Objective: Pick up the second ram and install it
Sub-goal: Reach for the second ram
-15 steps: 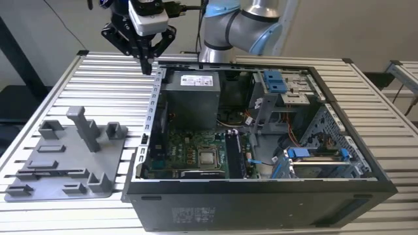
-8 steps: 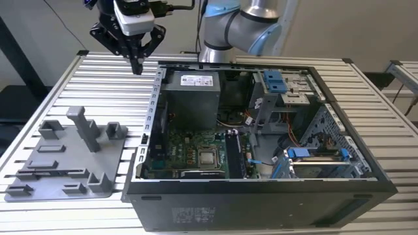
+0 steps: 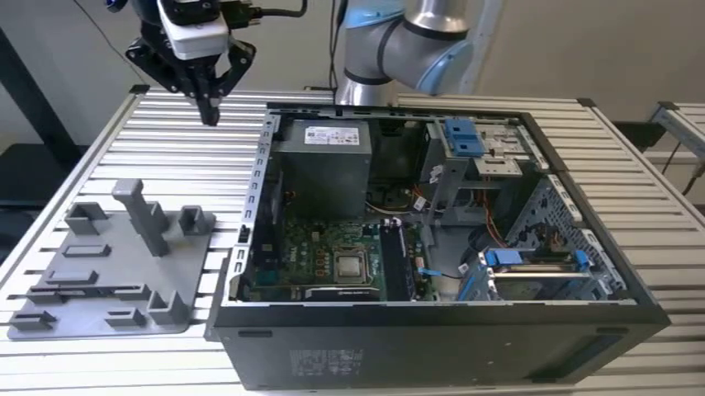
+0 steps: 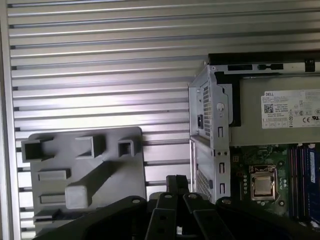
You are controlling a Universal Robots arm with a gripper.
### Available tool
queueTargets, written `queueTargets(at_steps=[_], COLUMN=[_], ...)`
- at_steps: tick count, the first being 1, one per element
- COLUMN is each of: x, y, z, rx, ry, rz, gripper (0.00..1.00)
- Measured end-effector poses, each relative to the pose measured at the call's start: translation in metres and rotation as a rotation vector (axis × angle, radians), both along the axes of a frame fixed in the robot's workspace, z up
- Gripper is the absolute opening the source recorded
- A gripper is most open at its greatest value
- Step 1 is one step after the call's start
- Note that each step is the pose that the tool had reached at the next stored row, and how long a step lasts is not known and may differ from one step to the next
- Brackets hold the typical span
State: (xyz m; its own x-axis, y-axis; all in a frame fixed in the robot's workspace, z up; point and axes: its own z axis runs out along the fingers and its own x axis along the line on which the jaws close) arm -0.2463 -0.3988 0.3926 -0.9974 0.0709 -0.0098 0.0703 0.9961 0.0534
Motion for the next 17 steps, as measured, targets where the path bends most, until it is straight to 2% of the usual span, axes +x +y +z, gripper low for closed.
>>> queueTargets(at_steps=[10, 17], x=[-0.0447, -0.0742], y=[-0.0001, -0.0021], z=[-0.0006, -0.0026], rx=[0.0003, 0.0003], ry=[0.0001, -0.0001], rz=[0.0, 0.0], gripper=[0.11, 0.11])
